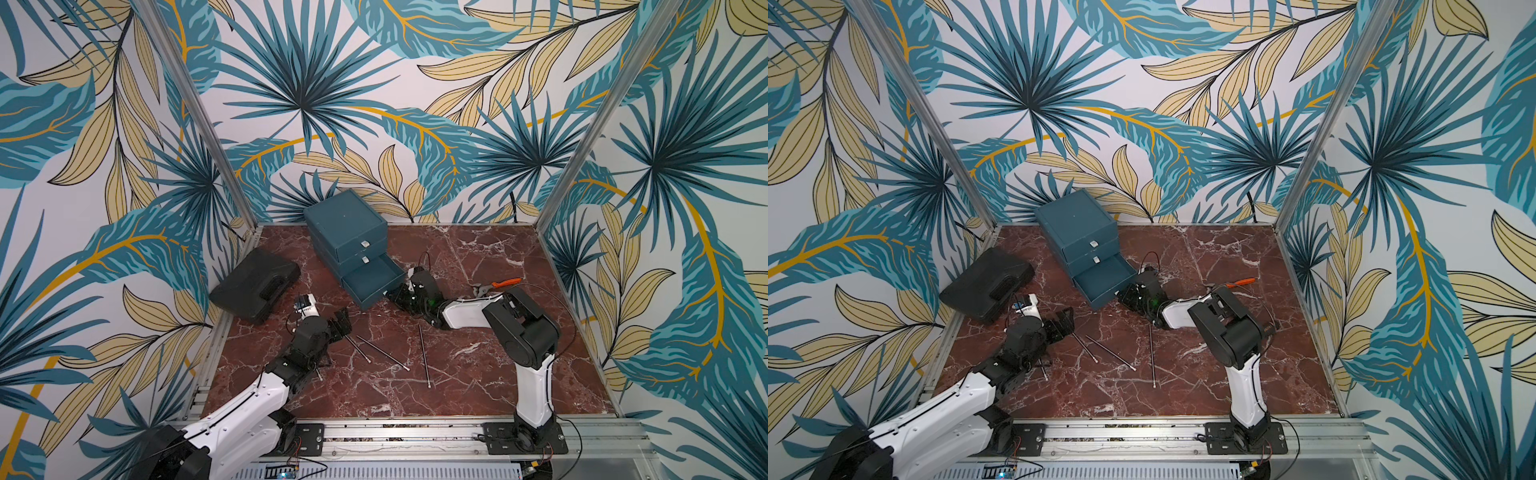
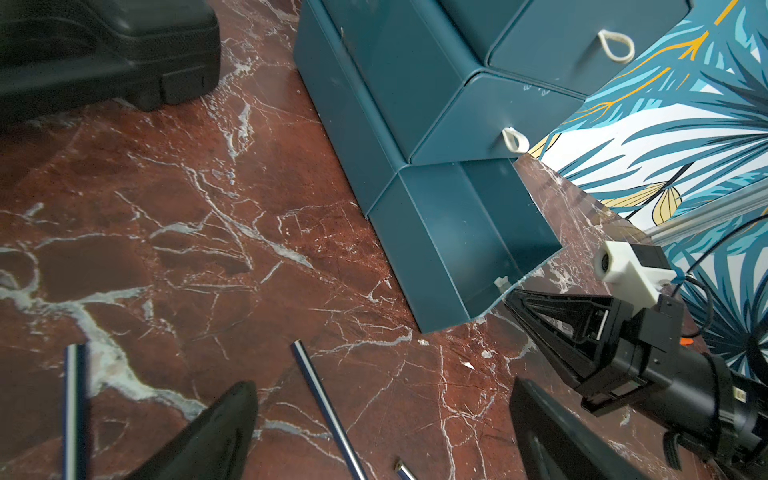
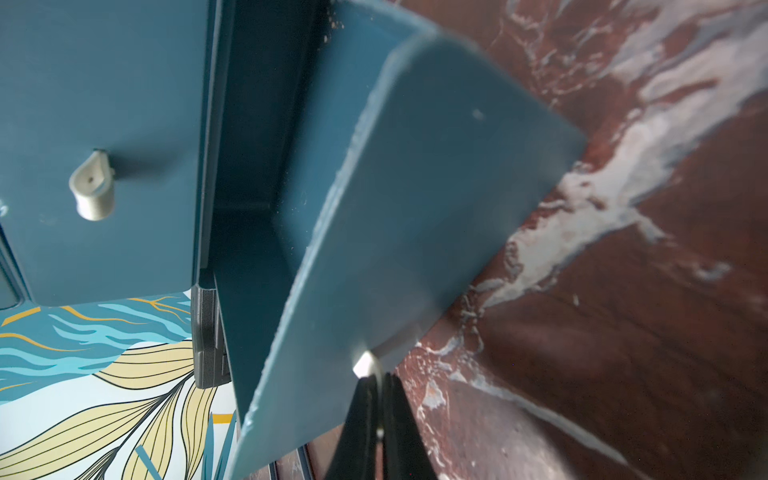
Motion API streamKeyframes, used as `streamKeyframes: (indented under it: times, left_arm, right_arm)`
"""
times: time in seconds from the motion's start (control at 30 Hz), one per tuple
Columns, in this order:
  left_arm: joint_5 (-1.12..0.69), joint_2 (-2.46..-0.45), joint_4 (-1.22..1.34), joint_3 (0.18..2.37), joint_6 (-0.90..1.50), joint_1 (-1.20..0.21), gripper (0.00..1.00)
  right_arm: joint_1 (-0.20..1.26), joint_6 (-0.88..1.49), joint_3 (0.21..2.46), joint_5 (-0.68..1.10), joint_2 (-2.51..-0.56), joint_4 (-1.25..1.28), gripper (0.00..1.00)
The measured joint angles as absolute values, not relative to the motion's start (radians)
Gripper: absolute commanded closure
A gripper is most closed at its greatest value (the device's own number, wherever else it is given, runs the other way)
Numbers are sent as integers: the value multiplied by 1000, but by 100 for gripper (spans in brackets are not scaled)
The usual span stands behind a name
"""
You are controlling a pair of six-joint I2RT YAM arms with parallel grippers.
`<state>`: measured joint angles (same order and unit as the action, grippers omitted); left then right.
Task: Please place the pencils in the drawer according to their color
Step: Open the drawer in the storage box.
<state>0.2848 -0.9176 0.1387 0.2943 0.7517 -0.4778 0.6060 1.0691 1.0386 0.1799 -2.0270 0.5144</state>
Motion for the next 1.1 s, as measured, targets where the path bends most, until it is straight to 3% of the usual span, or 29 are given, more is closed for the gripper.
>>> streamKeyframes:
  times: [1.1]
  left_arm:
    - [295, -874, 137, 281, 752, -478, 0]
  right_arm:
    - [626, 1069, 1017, 160, -1995, 472, 94]
